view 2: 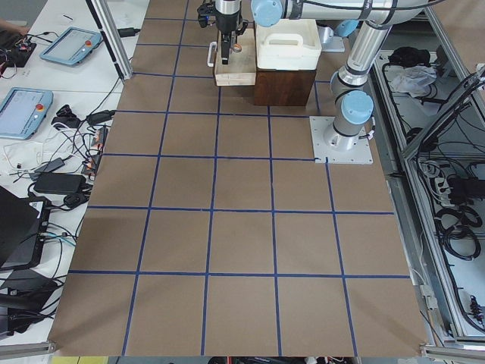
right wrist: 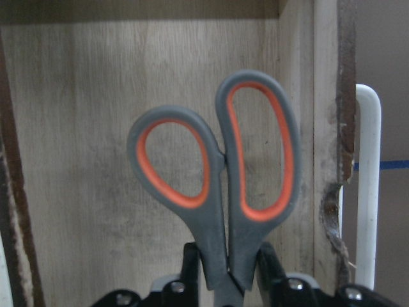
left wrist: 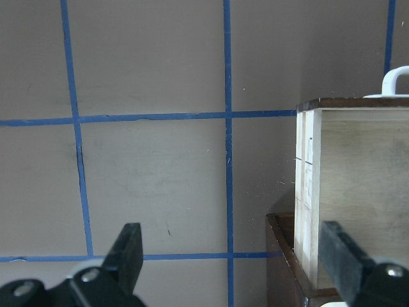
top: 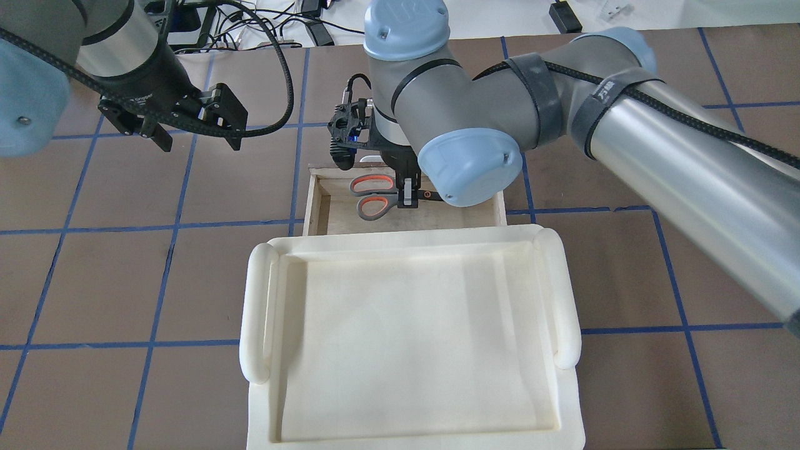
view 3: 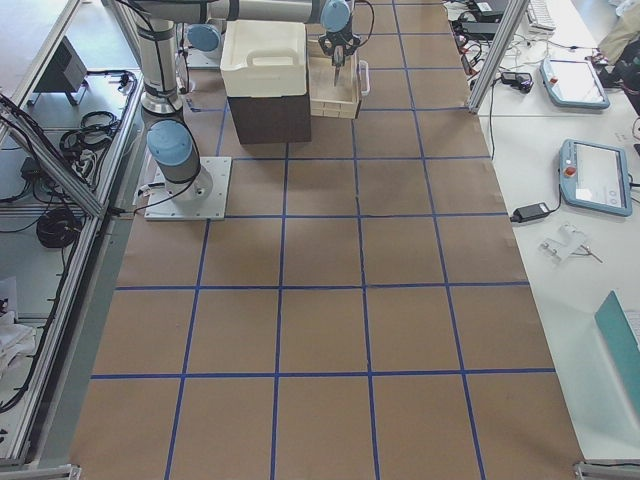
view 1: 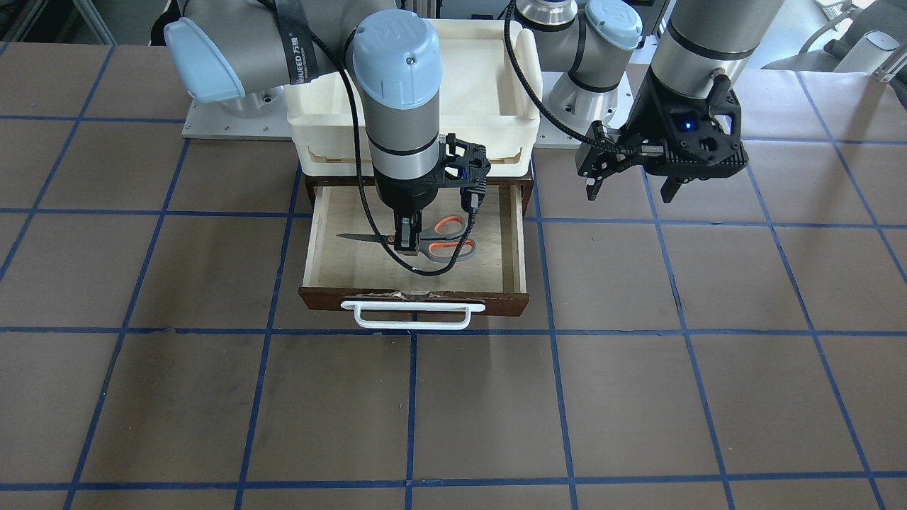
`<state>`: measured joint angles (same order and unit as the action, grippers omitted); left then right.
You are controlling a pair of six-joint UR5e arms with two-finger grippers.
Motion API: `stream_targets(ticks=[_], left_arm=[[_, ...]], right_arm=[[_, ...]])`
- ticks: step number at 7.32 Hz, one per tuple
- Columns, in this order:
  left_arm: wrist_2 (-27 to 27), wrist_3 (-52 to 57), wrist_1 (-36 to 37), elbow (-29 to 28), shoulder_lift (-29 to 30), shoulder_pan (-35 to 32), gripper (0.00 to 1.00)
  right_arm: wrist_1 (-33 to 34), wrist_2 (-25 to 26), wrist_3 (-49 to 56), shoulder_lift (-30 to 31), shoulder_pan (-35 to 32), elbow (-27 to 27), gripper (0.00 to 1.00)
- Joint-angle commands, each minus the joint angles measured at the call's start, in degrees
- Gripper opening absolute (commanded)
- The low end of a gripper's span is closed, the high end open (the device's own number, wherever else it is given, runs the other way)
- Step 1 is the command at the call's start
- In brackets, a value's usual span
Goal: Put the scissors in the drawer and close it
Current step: 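Lower the scissors into the drawer and open the right gripper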
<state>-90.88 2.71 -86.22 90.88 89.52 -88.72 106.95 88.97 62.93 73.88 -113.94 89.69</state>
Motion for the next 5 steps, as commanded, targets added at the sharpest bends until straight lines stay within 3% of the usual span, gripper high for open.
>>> stream_targets(ticks=[1, 5], left_arm=[[0.0, -0.2, 0.0, 0.0, 0.0, -0.1, 1.0], [0.1, -0.5, 0.2, 0.4, 0.0, -0.1, 1.0]], right_arm=[[1.1, -0.1, -0.2, -1.6, -0.2, 0.0, 0.01], [0.0, 0.1, -0.3, -2.4, -0.3, 0.0, 0.01]])
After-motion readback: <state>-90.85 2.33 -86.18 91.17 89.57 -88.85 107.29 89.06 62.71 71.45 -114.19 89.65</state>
